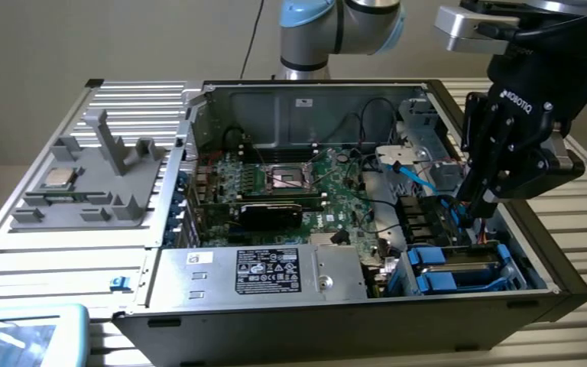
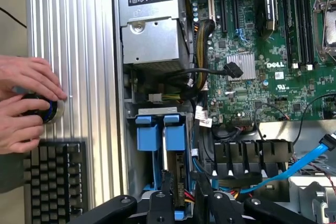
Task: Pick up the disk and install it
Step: 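Insert the first disk wire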
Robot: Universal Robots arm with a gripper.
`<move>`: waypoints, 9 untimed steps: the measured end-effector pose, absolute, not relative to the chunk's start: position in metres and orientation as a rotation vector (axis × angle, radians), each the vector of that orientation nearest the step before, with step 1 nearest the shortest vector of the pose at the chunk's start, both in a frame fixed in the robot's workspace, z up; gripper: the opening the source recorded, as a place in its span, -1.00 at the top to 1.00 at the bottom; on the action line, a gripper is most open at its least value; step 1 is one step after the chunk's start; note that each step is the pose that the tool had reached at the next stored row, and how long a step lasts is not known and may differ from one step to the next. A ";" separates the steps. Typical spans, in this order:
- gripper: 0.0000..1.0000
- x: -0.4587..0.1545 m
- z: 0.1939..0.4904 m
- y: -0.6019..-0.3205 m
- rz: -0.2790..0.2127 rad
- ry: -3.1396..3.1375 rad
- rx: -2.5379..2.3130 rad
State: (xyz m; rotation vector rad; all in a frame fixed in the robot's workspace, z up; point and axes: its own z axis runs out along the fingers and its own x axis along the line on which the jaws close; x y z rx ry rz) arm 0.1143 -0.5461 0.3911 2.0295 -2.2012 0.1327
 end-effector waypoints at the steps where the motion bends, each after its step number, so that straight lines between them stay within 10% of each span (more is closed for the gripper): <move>1: 0.40 0.114 0.390 -0.546 0.133 -2.201 2.029; 9: 0.40 0.114 0.389 -0.546 0.132 -2.202 2.029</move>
